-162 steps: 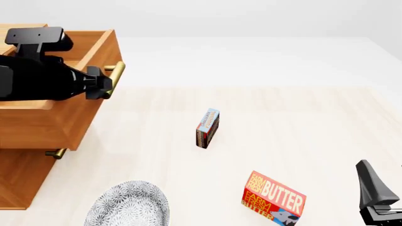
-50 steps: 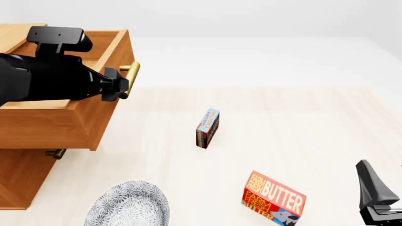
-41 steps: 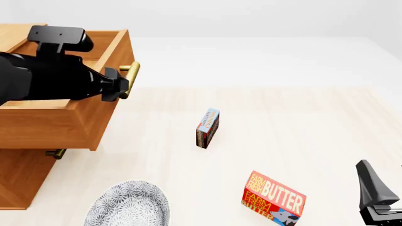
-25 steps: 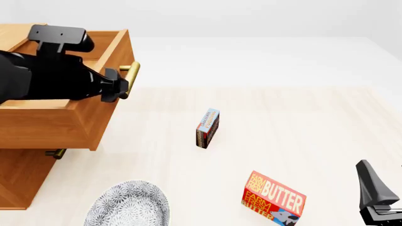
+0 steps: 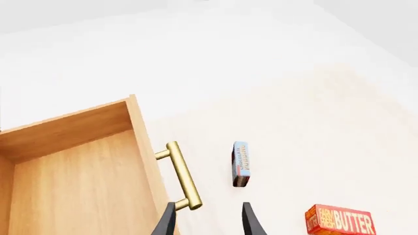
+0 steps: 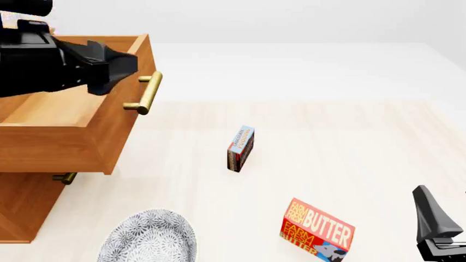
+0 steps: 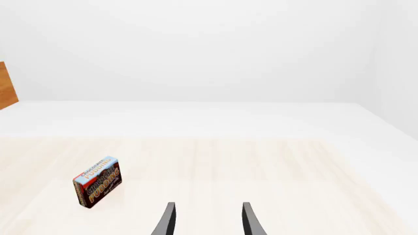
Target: Put the chocolate pudding in the top drawer of the cabinet and close it.
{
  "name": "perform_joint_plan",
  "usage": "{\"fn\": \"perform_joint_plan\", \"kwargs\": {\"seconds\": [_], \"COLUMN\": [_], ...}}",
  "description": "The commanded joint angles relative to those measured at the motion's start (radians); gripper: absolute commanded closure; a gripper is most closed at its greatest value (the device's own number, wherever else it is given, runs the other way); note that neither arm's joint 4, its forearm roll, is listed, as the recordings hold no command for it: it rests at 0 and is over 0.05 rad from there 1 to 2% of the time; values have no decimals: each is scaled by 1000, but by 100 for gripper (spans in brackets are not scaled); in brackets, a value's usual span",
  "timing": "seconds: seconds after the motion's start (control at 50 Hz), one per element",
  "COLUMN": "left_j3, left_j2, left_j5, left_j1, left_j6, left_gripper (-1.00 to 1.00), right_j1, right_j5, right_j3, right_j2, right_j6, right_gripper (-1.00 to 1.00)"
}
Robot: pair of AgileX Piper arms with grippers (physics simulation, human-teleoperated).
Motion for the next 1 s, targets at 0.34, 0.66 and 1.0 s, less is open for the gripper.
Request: {"fn": "perform_joint_plan", "kwargs": {"seconds": [0.34, 0.66, 1.0], "left_j3": [137, 323, 575], "left_j2": [-270, -480, -720], "left_j5": [-109, -171, -229], "left_j1": [-9, -77, -108], "left_j6": [163, 235, 264], "left_gripper": [-100, -100, -100], "right_j1": [0, 0, 0], "right_j5": [0, 0, 0], "right_j3": [0, 0, 0], "right_j2": [0, 0, 0], "right_j6": [0, 0, 0], "right_gripper": [-100, -100, -100]}}
